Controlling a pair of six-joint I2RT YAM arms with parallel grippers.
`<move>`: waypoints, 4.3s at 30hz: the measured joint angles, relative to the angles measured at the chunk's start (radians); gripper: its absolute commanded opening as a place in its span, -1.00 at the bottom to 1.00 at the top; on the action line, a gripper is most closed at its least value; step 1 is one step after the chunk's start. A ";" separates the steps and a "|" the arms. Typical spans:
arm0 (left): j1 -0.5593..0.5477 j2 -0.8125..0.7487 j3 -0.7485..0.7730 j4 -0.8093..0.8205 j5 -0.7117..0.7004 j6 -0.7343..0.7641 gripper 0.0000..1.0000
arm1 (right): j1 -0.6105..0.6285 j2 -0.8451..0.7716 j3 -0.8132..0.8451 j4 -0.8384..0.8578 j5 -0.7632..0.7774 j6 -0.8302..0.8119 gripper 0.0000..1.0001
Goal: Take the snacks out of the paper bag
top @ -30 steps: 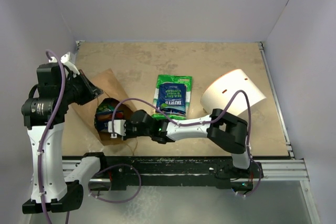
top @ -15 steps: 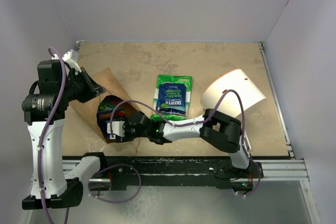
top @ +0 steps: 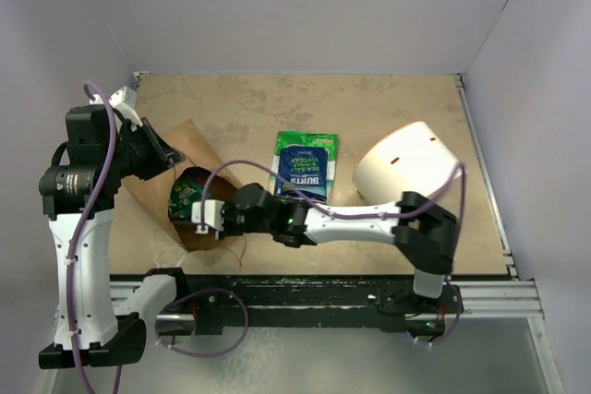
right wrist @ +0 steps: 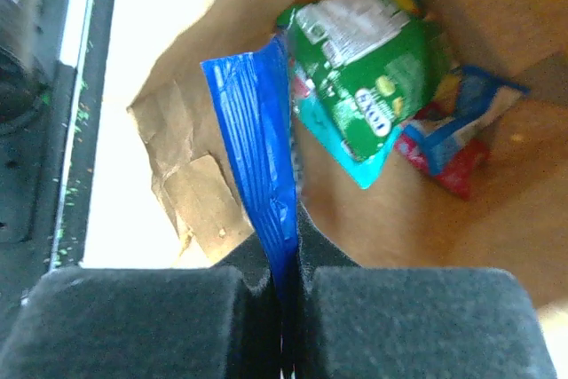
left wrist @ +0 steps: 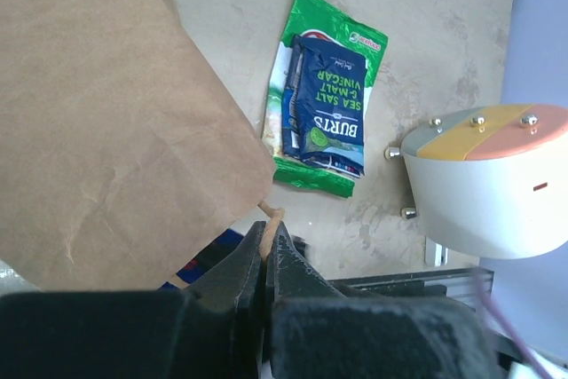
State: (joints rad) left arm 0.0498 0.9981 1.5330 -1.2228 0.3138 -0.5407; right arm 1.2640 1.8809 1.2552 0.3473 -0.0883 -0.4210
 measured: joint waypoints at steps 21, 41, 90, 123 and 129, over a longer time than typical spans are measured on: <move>0.000 -0.037 -0.067 0.057 -0.050 -0.006 -1.00 | -0.006 -0.784 -0.363 -0.387 0.293 0.009 -1.00; 0.000 -0.056 -0.071 0.024 0.000 0.000 -1.00 | -0.539 -0.329 -0.193 -0.276 0.333 -0.378 -1.00; 0.000 -0.063 -0.089 0.052 0.000 -0.025 -1.00 | -0.458 -0.245 -0.244 -0.393 0.082 -0.150 -0.61; 0.000 -0.080 -0.117 0.061 0.007 -0.051 -1.00 | -0.458 -0.432 -0.293 -0.222 0.050 0.252 0.31; 0.000 -0.077 -0.113 0.052 0.007 -0.050 -1.00 | -0.460 -0.274 -0.203 -0.203 0.129 0.310 0.01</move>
State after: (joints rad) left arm 0.0498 0.9211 1.4197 -1.1709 0.3210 -0.5907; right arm 0.8040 1.6066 1.0519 0.1440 0.0406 -0.1108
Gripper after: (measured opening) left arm 0.009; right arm 0.619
